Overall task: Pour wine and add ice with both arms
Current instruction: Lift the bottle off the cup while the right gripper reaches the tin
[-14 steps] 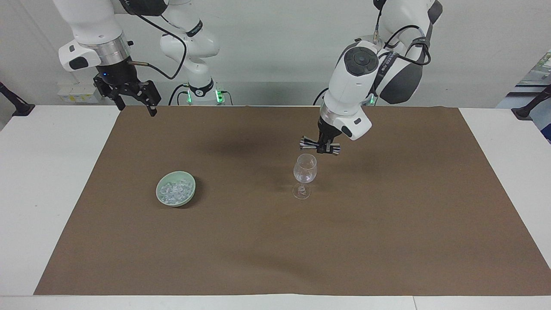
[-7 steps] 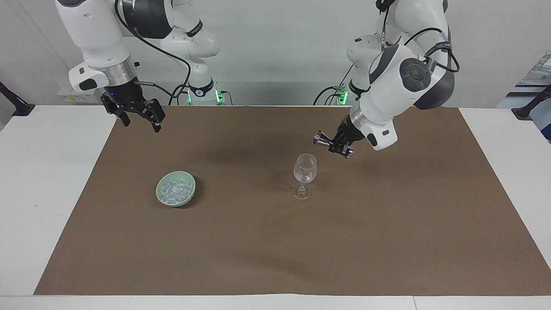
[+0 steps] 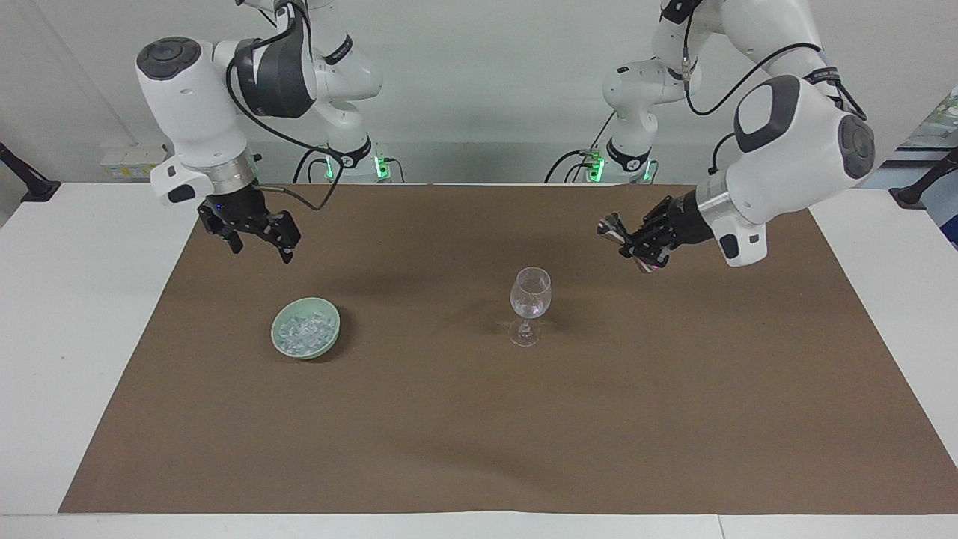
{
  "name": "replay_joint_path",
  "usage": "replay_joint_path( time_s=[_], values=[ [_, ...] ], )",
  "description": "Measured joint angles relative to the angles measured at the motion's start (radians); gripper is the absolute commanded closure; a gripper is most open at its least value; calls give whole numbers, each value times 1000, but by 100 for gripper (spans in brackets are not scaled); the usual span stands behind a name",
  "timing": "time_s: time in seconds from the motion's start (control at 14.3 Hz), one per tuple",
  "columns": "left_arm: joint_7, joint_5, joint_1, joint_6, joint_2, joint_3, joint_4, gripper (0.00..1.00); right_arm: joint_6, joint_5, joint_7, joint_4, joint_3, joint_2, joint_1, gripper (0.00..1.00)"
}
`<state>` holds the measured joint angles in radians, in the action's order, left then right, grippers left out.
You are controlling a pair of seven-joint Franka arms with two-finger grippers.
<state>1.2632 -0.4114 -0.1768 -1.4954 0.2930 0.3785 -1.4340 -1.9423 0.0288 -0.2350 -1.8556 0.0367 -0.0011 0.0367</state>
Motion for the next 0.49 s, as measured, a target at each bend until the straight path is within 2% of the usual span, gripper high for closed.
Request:
replay_joint_path(
  time_s=[0.21, 0.49],
  values=[
    [-150, -93, 0, 58, 1, -95, -17, 100, -89, 0, 0, -64, -1, 22, 0, 0],
    [-297, -198, -2, 115, 16, -209, -63, 100, -184, 0, 0, -99, -1, 69, 4, 0]
  ],
)
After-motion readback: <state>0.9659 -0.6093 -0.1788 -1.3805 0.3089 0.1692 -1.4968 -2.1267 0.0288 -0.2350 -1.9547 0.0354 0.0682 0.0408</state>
